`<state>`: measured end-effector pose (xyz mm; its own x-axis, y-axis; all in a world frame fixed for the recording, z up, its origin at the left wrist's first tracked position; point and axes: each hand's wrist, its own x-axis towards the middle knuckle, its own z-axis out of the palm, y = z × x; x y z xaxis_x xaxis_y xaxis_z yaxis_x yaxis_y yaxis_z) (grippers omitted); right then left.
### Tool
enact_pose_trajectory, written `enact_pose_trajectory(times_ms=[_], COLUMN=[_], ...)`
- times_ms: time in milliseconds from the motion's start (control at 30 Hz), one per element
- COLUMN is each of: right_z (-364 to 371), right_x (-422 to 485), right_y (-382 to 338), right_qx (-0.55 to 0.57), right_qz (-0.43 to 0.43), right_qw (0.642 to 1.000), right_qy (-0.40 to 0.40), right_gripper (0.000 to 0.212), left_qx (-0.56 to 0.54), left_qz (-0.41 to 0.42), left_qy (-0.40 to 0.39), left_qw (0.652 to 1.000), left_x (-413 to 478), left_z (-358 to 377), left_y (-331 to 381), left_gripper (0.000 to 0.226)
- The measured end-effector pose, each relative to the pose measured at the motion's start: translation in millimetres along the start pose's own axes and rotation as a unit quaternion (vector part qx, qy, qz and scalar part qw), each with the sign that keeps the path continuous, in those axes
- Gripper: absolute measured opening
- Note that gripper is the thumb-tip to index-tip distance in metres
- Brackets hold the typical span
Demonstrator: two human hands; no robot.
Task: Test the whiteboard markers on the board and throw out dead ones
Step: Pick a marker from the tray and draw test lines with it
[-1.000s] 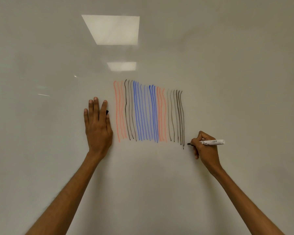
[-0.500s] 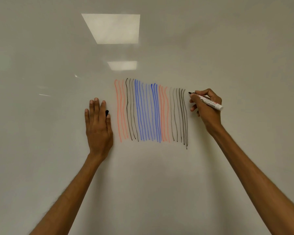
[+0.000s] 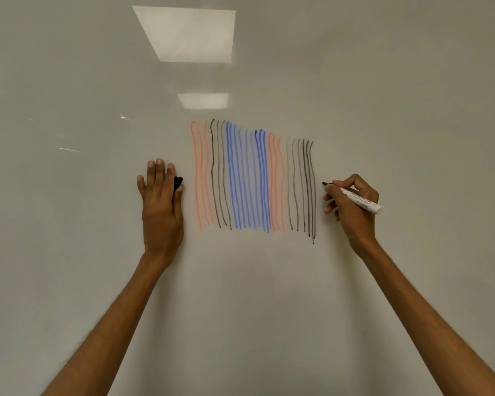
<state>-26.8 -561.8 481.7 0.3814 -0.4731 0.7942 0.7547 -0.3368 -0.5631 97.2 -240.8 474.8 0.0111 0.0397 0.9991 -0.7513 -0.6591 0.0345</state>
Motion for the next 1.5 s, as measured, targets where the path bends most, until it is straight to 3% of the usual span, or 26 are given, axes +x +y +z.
enact_pose_trajectory(times_ms=[267, 567, 767, 933, 1067, 1167, 1500], right_z=[-9, -26, -32, -32, -38, -42, -43], right_x=[-41, -92, -155, -225, -281, -313, -380], right_y=[19, 36, 46, 46, 38, 32, 26], right_qx=[0.001, -0.007, 0.026, 0.077, 0.059, 0.049, 0.033], right_qz=[0.044, 0.124, 0.224, 0.342, 0.405, 0.421, 0.42], right_qw=[0.999, 0.992, 0.973, 0.928, 0.888, 0.875, 0.87], right_qy=[0.0, -0.011, -0.047, -0.129, -0.209, -0.236, -0.258], right_gripper=[0.017, 0.009, 0.01, 0.011, 0.034, 0.039, 0.019], left_qx=[-0.007, -0.101, -0.24, -0.324, -0.34, -0.333, -0.285], left_qz=[-0.025, -0.15, -0.354, -0.479, -0.532, -0.543, -0.552], left_qy=[-0.032, -0.082, -0.148, -0.255, -0.304, -0.322, -0.364], left_qw=[0.999, 0.98, 0.892, 0.775, 0.713, 0.7, 0.694], left_x=[-48, -113, -183, -246, -284, -303, -336], left_z=[-10, -34, -72, -99, -123, -143, -179], left_y=[5, 28, 89, 131, 162, 177, 200], left_gripper=[0.046, 0.042, 0.025, 0.023, 0.024, 0.027, 0.018])
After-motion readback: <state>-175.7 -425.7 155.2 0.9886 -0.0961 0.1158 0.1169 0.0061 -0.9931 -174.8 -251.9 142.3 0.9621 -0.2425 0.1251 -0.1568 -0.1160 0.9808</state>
